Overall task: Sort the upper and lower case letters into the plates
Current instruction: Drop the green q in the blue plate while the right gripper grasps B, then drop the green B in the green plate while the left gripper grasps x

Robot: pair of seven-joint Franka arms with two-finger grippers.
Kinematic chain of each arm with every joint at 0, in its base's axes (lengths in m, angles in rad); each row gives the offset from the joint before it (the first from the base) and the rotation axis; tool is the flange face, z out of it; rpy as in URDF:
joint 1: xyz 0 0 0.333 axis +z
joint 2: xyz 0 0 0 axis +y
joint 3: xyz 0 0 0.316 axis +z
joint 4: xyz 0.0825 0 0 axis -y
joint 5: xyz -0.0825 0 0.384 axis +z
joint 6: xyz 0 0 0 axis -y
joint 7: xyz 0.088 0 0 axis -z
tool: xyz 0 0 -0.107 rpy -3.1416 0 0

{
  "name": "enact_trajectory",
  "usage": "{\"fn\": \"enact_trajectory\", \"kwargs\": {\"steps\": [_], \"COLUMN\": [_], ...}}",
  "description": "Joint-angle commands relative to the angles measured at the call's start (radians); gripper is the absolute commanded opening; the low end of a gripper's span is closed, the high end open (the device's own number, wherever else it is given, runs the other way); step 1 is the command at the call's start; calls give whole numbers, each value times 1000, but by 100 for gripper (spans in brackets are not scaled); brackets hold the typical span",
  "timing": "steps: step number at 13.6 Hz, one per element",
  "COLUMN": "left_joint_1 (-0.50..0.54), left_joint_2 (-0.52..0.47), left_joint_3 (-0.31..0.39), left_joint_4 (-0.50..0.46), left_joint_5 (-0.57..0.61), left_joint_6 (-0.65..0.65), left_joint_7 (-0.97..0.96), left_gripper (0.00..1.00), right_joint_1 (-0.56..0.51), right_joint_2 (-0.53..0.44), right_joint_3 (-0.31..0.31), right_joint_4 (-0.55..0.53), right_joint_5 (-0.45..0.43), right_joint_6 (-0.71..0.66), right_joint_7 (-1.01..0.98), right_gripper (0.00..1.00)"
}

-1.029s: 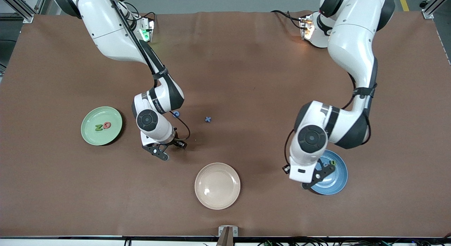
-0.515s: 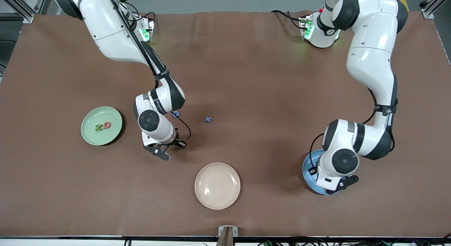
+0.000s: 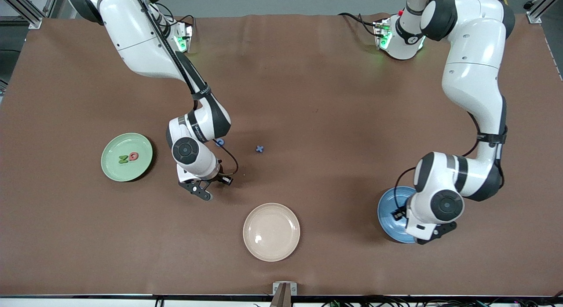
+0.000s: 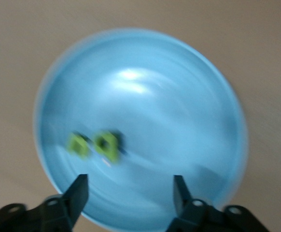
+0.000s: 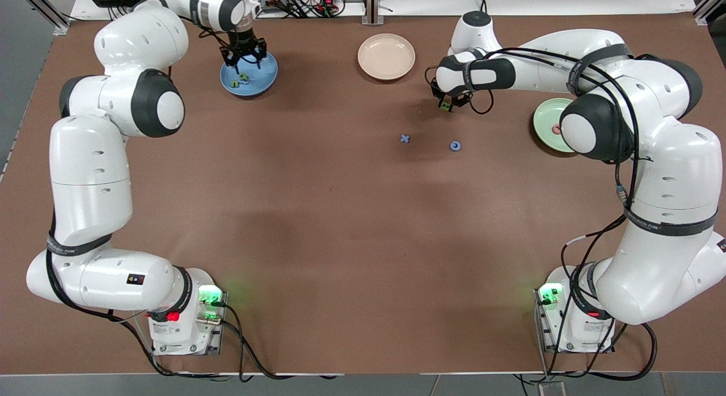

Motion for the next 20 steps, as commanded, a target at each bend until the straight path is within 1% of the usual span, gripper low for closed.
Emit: {"fn": "enact_trajectory", "kwargs": {"steps": [1, 2, 3, 4, 6, 8, 10, 12, 13, 15, 17, 18, 20], "left_joint_1": [-28, -46, -83, -128, -218, -316, -384, -450, -473, -517, -563, -580, -600], "left_joint_2": [-34, -32, -32, -29, -19, -6, 9, 27, 32, 40, 50, 58, 72], "left_joint_3": [-89, -113, -127, -129, -129, -129, -129, -129, -127, -124, -117, -115, -115], "left_joint_4": [-17, -18, -17, -17, -18, -18, -20, -28, -37, -61, -67, -67, -66], "left_joint_5": [-12, -12, -11, -9, -12, -14, -9, -9, -5, 1, 3, 3, 3], "left_joint_6": [-37, -37, -31, -23, 24, 79, 149, 190, 213, 282, 302, 308, 311], "left_joint_7": [-173, -251, -353, -439, -634, -827, -1031, -1167, -1256, -1415, -1518, -1561, -1614], "left_gripper": [100, 100, 100, 100, 100, 100, 100, 100, 100, 100, 99, 99, 95], "right_joint_1": [-3, -17, -34, -61, -117, -205, -294, -368, -406, -444, -447, -456, -473], "right_joint_2": [-47, -88, -136, -197, -305, -387, -440, -457, -460, -462, -452, -446, -428], "right_joint_3": [-10, -13, -13, -13, -13, -13, -13, -13, -13, -13, -13, -13, -13], "right_joint_4": [2, 2, -9, -42, -127, -229, -315, -377, -420, -519, -599, -613, -612], "right_joint_5": [0, -1, -1, -1, -3, -3, -3, -3, -3, -3, -3, -3, -3], "right_joint_6": [-81, -165, -220, -268, -305, -307, -298, -266, -221, -88, 53, 93, 100], "right_joint_7": [-8, -28, -65, -109, -221, -379, -541, -656, -710, -763, -768, -769, -781], "right_gripper": [21, 20, 20, 20, 20, 20, 20, 20, 20, 20, 21, 21, 21]}}
